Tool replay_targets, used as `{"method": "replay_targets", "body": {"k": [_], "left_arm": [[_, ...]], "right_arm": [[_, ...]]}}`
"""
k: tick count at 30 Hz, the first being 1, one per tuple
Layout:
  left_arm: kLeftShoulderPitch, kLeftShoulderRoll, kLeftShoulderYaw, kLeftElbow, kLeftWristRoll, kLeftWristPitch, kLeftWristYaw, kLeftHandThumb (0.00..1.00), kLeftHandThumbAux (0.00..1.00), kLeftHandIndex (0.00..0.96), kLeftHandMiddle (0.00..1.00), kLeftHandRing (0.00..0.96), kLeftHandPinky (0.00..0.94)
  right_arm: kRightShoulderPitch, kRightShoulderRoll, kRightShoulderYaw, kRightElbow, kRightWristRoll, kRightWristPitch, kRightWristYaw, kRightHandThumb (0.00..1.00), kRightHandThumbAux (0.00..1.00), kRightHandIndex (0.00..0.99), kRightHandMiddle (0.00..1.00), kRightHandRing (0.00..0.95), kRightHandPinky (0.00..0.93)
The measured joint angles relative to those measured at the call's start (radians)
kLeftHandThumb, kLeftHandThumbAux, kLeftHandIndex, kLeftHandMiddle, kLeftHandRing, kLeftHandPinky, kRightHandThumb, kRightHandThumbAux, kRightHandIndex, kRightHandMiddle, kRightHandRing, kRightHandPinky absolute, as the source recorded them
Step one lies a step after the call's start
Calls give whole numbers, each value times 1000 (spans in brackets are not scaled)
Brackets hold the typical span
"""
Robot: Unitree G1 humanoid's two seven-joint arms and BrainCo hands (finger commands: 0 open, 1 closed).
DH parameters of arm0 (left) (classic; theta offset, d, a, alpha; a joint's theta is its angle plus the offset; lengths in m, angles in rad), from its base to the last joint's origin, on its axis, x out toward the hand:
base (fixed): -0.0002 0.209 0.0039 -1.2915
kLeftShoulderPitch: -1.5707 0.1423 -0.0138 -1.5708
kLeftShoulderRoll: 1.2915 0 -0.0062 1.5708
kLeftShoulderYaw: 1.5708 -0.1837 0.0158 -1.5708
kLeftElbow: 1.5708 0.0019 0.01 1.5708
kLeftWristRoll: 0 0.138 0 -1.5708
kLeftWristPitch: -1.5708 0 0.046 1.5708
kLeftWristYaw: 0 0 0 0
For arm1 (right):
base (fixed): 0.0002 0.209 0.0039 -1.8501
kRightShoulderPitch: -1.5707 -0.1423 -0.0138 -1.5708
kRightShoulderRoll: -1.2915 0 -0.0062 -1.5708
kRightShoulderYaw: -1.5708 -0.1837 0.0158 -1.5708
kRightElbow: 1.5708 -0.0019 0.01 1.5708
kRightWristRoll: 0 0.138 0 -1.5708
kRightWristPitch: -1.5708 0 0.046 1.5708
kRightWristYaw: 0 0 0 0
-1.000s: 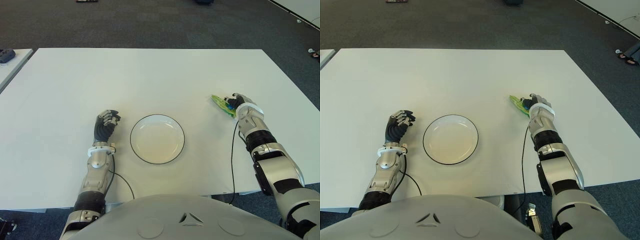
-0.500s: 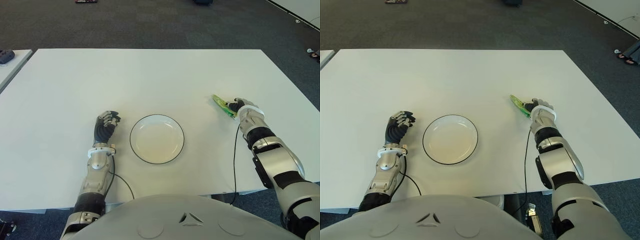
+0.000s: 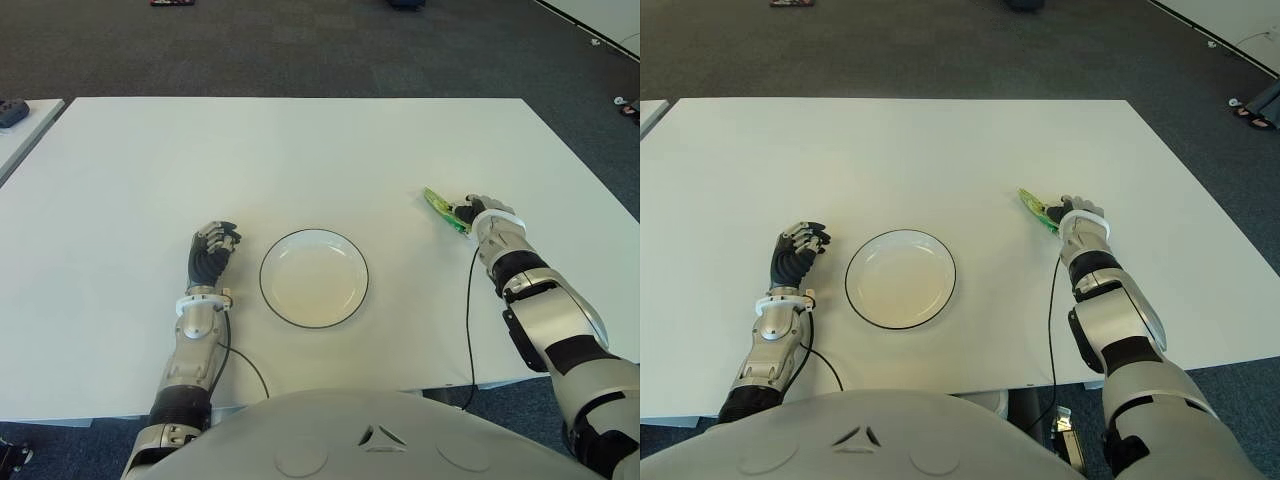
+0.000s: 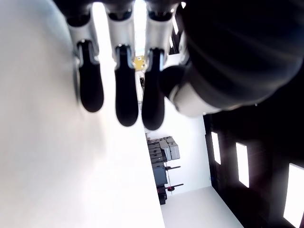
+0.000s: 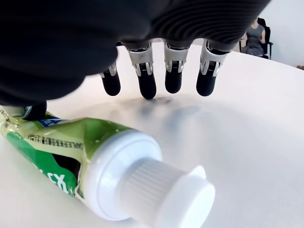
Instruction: Put the toothpaste on the table into the plate.
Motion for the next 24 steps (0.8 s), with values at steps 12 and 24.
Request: {"method": "replay_targets", "body": {"k": [12, 24], "left_arm": [[-1, -2, 0, 3, 2, -1, 0, 705, 721, 426, 514, 503, 481], [-1, -3, 0, 1, 1, 3, 0, 705, 721, 425, 517, 502, 480]], "right_arm": [[18, 34, 4, -54, 10, 24, -13, 426, 241, 0, 0, 0, 0], [66, 98, -95, -127, 82, 82, -186, 248, 419, 0, 0, 0, 0]]}}
